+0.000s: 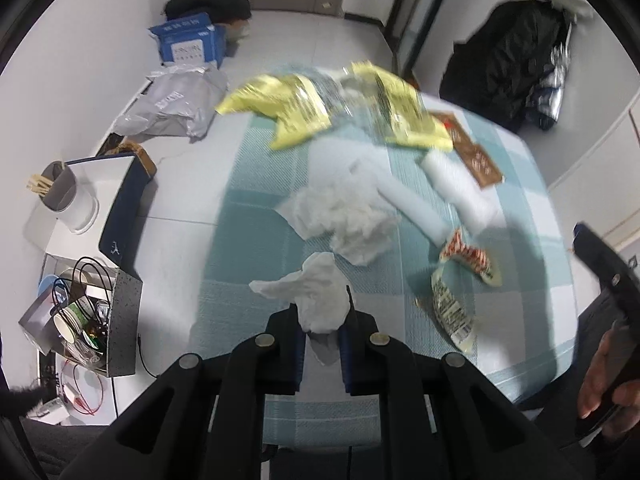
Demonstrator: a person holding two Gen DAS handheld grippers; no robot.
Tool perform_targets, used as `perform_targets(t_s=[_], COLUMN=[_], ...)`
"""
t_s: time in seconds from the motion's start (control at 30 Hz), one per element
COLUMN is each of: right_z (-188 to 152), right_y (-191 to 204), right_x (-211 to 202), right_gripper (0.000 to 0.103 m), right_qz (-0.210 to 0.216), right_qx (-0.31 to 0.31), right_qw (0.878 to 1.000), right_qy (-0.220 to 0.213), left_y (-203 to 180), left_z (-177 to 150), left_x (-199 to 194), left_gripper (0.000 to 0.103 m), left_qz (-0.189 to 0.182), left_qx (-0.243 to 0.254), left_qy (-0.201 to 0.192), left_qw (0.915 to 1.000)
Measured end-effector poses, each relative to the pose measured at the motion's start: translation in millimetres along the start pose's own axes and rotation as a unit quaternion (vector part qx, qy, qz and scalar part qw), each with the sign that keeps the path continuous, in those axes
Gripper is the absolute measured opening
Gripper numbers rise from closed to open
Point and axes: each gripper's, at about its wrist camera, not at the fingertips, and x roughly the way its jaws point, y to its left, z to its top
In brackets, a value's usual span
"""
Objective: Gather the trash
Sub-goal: 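Lift the tissue with the left tool while the right tool grasps another tissue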
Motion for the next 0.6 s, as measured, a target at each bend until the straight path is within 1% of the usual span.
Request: perform_targets(t_s=[0.13,0.23,0.3,0.4,0.5,0.57,0.6], right_z=[9.1,15.9,20.5,27.9,34.2,36.4,36.4], right_y=[13.2,30.0,44.6,68.5,87.8,101.0,109.2], right_x=[-1.2,5.2,13.7,35.4,61.0,78.9,89.4], right_gripper=[0.103,0.103,0.103,0.101,0.099,0.094,0.094], right_qz=[0.012,0.019,0.033,0.056,0.069,0.077,0.08], right_qx=[-0.015,-0.043,-0.066,-0.097,-0.11,-0.123,-0.136], right_qw=[1.0,0.999,0.997,0.993,0.989,0.985,0.982], right_qy=[-0.003,0.008,0.017,0.041,0.07,0.092,0.104], left_y=[11.5,17.4,23.2,32.9,40.8,46.1,48.7], left_z=[5.9,7.9,9.1,9.5,8.7,8.5,8.0], left_x=[-15.4,-23.2,-28.5,-38.1,-48.5,-52.3,-53.4], left_gripper=[0.01,0.01,0.01,0.01,0.01,0.01,0.01], left_qz=[-0.003,-0.006,-0.012,-0.021,-0.026,-0.031,-0.035], left_qx=[-0.017,-0.022,-0.031,-0.045,-0.054,-0.062,-0.067], left_qy=[-0.036,-0.057,-0.07,-0.09,-0.11,-0.117,-0.118], left_qw=[0.9992,0.9981,0.997,0.9947,0.9921,0.9907,0.9901])
